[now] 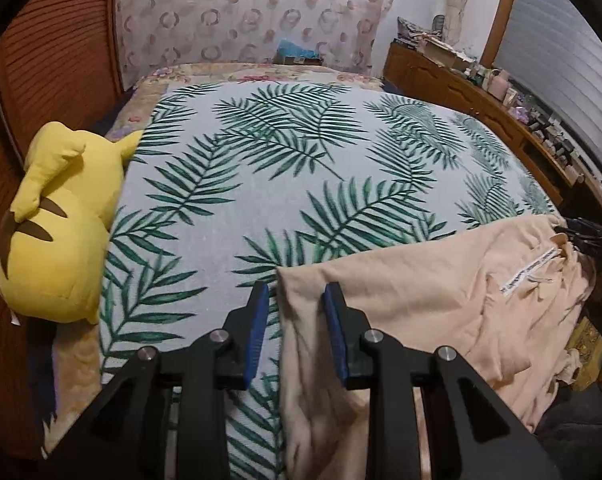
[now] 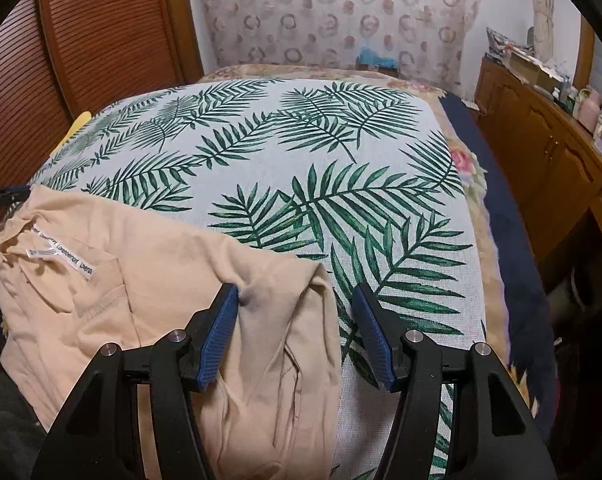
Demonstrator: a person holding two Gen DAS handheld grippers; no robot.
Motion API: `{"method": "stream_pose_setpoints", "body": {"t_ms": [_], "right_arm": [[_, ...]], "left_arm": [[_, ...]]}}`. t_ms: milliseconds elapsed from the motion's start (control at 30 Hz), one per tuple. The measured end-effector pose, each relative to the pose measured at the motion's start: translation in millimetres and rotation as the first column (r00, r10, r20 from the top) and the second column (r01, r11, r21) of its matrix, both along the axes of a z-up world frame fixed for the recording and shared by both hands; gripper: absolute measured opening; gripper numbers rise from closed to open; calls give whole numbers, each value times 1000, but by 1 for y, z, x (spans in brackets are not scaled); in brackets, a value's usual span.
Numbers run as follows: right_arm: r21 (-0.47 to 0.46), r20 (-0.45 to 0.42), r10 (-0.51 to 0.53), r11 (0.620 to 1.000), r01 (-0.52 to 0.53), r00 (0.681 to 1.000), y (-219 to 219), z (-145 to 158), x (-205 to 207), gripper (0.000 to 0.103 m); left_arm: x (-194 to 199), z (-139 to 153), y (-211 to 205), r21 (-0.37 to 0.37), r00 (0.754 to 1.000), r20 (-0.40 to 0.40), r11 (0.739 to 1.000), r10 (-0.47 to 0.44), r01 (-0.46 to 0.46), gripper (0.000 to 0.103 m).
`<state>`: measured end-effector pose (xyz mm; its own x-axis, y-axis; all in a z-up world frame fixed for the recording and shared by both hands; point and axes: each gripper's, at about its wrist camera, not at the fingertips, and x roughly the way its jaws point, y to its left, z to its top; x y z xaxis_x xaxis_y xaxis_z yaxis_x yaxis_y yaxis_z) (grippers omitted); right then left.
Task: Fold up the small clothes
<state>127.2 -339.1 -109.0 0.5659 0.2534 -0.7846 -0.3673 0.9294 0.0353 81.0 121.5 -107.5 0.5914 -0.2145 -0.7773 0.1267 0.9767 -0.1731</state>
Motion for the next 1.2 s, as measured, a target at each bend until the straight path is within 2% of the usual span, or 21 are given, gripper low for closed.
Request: {"method": "stream_pose_setpoints", "body": {"t_ms": [267,333,400,433,500,533,567,600,667,800,933,1200], "right_arm": [[-3,-1,4,1000,-4,1000,1,0,0,60],[12,-3,21,1000,-21,1000,2,0,0,52],[19,-3,40,999,-40,999,5,0,-1,39],[18,-1,47,999,-47,999,6,0,-3,38],[31,-3,64,997,-64,998,8,0,-4,24],[40,-6,74,997,-73,997,8,1,-5,21],[54,-11,88,995,-87,996,9,1,-6,11],[62,-11,99,993,-98,995,10,2,-8,9],[64,1,104,993,-104,995,11,5,-14,7],[106,72,98,989,-105,993,9,30,-32,6],[137,181,79,985,-105,980,4,74,-57,6],[144,334,88,979,-143,938,4,152,-89,5]], "left_arm": [[5,-1,-10,22,1000,1,1000,-9,9,26],[6,-1,-11,27,1000,5,1000,-8,8,26],[6,-3,-12,33,1000,12,999,-8,7,26],[6,-3,-12,36,1000,15,999,-10,9,26],[4,-3,-13,36,1000,17,999,-17,16,26],[3,-3,-13,32,1000,18,999,-15,14,21],[2,-2,-12,32,1000,21,999,-11,10,17],[-1,-2,-12,16,1000,24,1000,-14,14,9],[-8,3,-12,-1,999,50,1000,-10,10,4],[-32,32,-13,-27,988,152,1000,0,4,3],[-58,75,-14,-43,964,264,999,11,0,3],[-95,148,-14,-48,896,443,999,12,11,3]]}}
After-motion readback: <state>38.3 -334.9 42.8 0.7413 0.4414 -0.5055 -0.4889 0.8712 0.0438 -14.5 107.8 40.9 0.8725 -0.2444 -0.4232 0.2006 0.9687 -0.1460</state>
